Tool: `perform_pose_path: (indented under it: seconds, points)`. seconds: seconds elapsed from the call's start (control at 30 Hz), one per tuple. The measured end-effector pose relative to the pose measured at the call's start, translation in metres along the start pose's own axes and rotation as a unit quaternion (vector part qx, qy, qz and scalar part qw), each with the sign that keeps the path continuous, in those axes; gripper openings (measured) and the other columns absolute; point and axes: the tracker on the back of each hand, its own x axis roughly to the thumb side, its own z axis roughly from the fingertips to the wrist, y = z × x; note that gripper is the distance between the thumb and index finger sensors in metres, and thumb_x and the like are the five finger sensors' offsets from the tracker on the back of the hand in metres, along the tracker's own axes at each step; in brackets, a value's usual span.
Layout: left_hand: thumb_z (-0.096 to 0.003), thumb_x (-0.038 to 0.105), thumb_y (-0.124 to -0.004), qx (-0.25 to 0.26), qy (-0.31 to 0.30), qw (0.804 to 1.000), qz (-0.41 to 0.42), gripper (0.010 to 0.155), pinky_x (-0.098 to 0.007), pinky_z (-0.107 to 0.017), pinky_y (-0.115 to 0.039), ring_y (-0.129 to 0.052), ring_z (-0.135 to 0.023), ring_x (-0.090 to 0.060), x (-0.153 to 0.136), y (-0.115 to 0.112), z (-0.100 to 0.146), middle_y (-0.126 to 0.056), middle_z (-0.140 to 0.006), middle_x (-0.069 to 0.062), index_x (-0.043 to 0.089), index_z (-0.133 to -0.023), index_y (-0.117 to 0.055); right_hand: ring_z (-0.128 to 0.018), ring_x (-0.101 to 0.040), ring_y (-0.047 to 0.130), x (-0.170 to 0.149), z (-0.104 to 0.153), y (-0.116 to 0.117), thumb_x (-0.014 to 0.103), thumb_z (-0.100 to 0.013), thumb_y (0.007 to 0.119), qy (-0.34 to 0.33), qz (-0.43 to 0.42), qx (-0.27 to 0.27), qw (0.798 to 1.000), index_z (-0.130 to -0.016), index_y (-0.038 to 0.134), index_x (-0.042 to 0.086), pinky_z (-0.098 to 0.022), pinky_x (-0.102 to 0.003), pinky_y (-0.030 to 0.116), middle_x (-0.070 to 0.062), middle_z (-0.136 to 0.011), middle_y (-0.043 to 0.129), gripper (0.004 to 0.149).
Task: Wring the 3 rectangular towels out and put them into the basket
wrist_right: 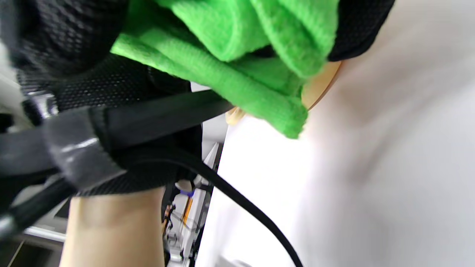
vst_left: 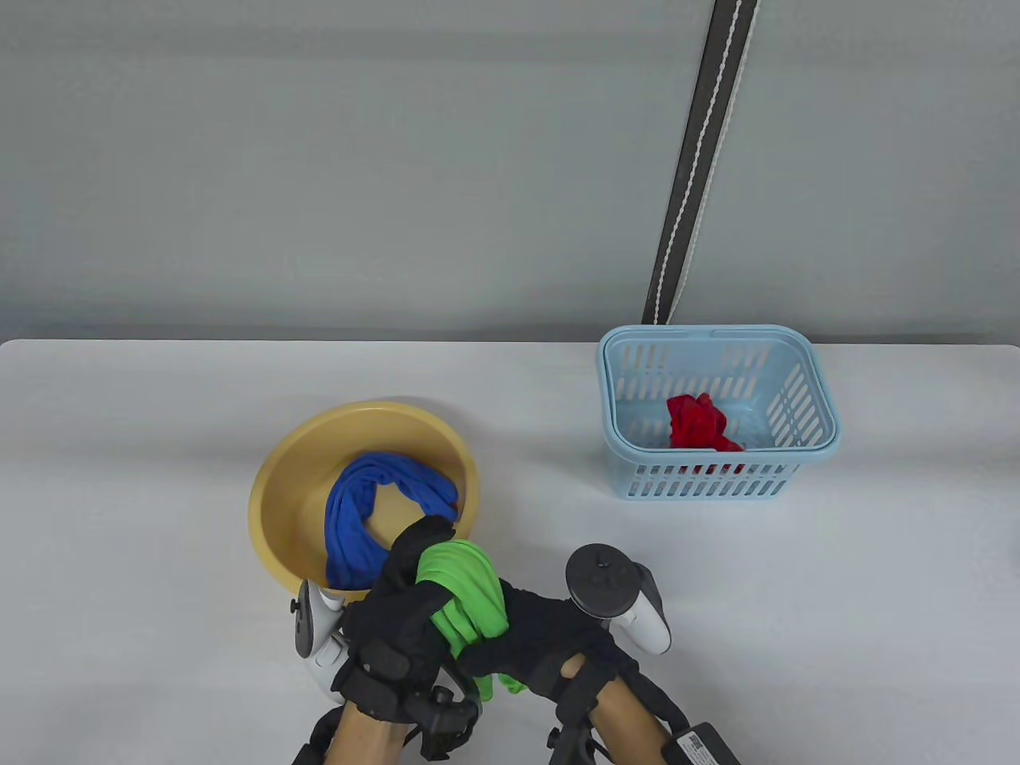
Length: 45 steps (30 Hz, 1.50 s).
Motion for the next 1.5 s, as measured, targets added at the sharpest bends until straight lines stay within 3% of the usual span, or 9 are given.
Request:
perform_pose_path:
  seconds: [0.23,0.43,0.53,0.77,0.9,1.03,1.3,1.4,1.5]
  points:
    - [-0.0517,0.032,-0.090,-0.021,0.012,0.998,-0.053,0.051,-0.052,-0.057,-0.080,-0.089,-0.069,-0.037,-0.002,-0.002,-0.002,-0.086,-0.082,-0.015,0.030,-0.099,-0.072,-0.053,-0.031,0.087,-0.008,0.002,-0.005,0.054,-0.045,0.094,0.003,-0.019,-0.017,1.000,-0.082,0.087,0.009,-0.058,-0.067,0.069,-0.009,-0.067,0.084,0.059]
    - [-0.0501,0.028,-0.092,-0.012,0.020,0.999,-0.036,0.052,-0.060,-0.061,-0.079,-0.090,-0.074,-0.041,-0.003,0.007,-0.003,-0.088,-0.085,-0.018,0.028,-0.099,-0.074,-0.092,-0.054,0.079,-0.006,0.008,-0.017,0.042,-0.047,0.098,-0.030,0.015,-0.035,0.999,-0.072,0.083,0.008,-0.064,-0.074,0.063,-0.026,-0.106,0.071,0.045]
    - [-0.0499,0.029,-0.092,-0.021,0.016,0.997,-0.070,0.053,-0.061,-0.062,-0.078,-0.091,-0.076,-0.041,0.001,0.008,-0.006,-0.088,-0.086,-0.018,0.027,-0.100,-0.074,-0.064,-0.035,0.107,-0.006,0.010,-0.022,0.031,-0.046,0.099,-0.023,0.028,-0.056,0.998,-0.076,0.079,0.010,-0.051,-0.059,0.085,-0.015,-0.081,0.097,0.041]
    - [-0.0506,0.032,-0.093,-0.035,0.020,0.949,-0.312,0.057,-0.063,-0.060,-0.078,-0.094,-0.079,-0.042,0.020,0.014,-0.007,-0.093,-0.090,-0.016,0.024,-0.103,-0.072,-0.044,-0.026,0.103,-0.004,0.016,-0.032,0.033,-0.050,0.095,0.004,0.190,-0.113,0.975,-0.094,0.073,0.014,-0.041,-0.055,0.085,-0.009,-0.063,0.097,0.052]
    - [-0.0514,0.036,-0.092,-0.076,-0.004,0.858,-0.508,0.063,-0.064,-0.061,-0.076,-0.092,-0.082,-0.043,0.025,-0.001,-0.007,-0.087,-0.100,-0.017,0.022,-0.107,-0.066,-0.034,-0.021,0.104,-0.004,0.022,-0.043,0.039,-0.050,0.096,0.034,0.261,-0.150,0.953,-0.087,0.079,0.014,-0.032,-0.050,0.088,-0.004,-0.053,0.099,0.048]
    - [-0.0497,0.045,-0.090,-0.133,-0.081,0.691,-0.706,0.077,-0.068,-0.068,-0.066,-0.073,-0.098,-0.047,0.026,-0.028,-0.002,-0.062,-0.116,-0.019,0.023,-0.113,-0.053,-0.026,-0.018,0.103,-0.010,0.025,-0.057,0.041,-0.050,0.095,0.083,0.266,-0.148,0.949,-0.084,0.082,0.012,-0.026,-0.047,0.089,-0.002,-0.048,0.100,0.046]
    - [-0.0418,0.056,-0.093,-0.299,-0.159,0.374,-0.864,0.106,-0.071,-0.076,-0.046,-0.039,-0.112,-0.044,-0.008,-0.079,0.014,-0.029,-0.124,-0.014,0.028,-0.117,-0.024,-0.022,-0.017,0.102,-0.021,0.012,-0.056,0.041,-0.052,0.094,0.137,0.190,-0.006,0.972,-0.084,0.082,0.009,-0.023,-0.046,0.089,-0.002,-0.046,0.100,0.047]
    - [-0.0410,0.055,-0.095,-0.307,-0.162,0.337,-0.875,0.103,-0.071,-0.076,-0.048,-0.045,-0.112,-0.044,-0.022,-0.079,0.016,-0.037,-0.125,-0.012,0.027,-0.117,-0.031,-0.021,-0.017,0.103,-0.022,0.008,-0.049,0.041,-0.052,0.094,0.127,0.139,0.054,0.981,-0.083,0.083,0.008,-0.022,-0.046,0.089,-0.003,-0.046,0.100,0.047]
    - [-0.0412,0.051,-0.096,-0.294,-0.165,0.363,-0.869,0.099,-0.069,-0.072,-0.060,-0.072,-0.103,-0.040,-0.025,-0.074,0.015,-0.068,-0.114,-0.010,0.023,-0.116,-0.037,-0.020,-0.017,0.103,-0.024,0.005,-0.044,0.041,-0.052,0.094,0.123,0.104,0.093,0.983,-0.082,0.083,0.007,-0.021,-0.046,0.090,-0.003,-0.045,0.101,0.047]
